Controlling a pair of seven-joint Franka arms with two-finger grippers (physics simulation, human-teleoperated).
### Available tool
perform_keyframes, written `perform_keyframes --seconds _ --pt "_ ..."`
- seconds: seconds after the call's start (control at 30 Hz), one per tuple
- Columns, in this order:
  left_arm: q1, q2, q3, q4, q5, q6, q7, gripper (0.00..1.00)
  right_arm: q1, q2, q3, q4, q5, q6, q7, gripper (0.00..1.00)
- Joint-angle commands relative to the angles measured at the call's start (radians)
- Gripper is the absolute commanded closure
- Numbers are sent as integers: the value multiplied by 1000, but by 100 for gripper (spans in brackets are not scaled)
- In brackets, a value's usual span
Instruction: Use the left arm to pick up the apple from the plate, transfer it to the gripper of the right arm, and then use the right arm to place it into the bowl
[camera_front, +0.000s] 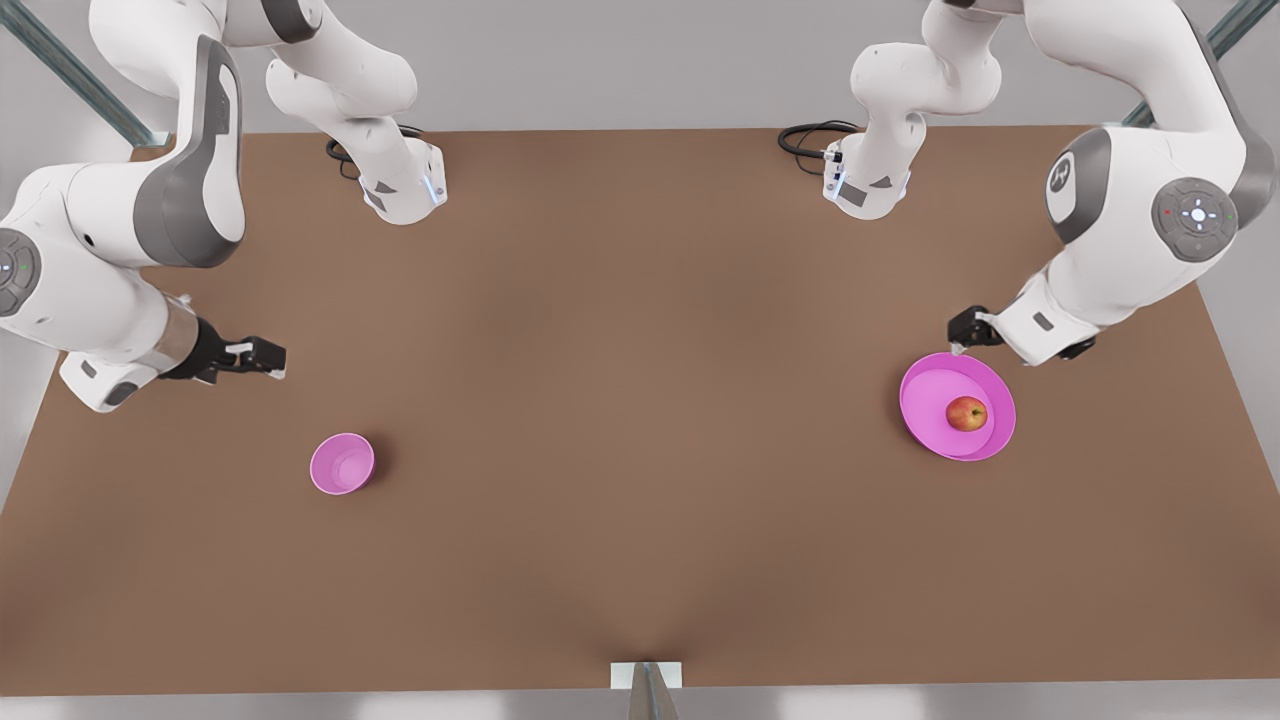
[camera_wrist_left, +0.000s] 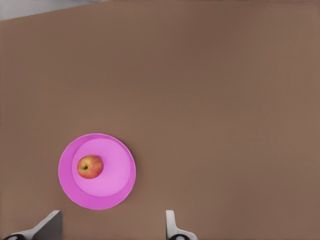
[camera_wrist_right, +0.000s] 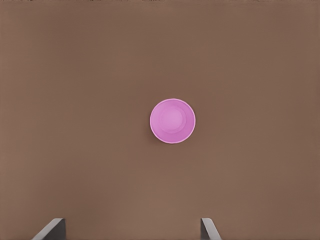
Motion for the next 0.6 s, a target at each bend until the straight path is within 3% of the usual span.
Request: perform_keyframes --seconds 0.0,0.03,0.17,0.3,0.57 --pt "1 4 0 0 6 61 45 0 -1 0 -1 1 1 25 -14 0" --pt "3 22 3 -10 6 62 44 0 -1 2 -1 1 3 25 -17 0" --pt "35 52 79 -381 -1 545 -5 0 -1 3 -3 2 4 25 -24 0" --pt "67 130 124 -501 -3 783 -2 0 -12 6 -3 2 6 27 -27 0" --pt "110 228 142 -561 -121 868 193 0 -12 8 -3 4 6 27 -27 0"
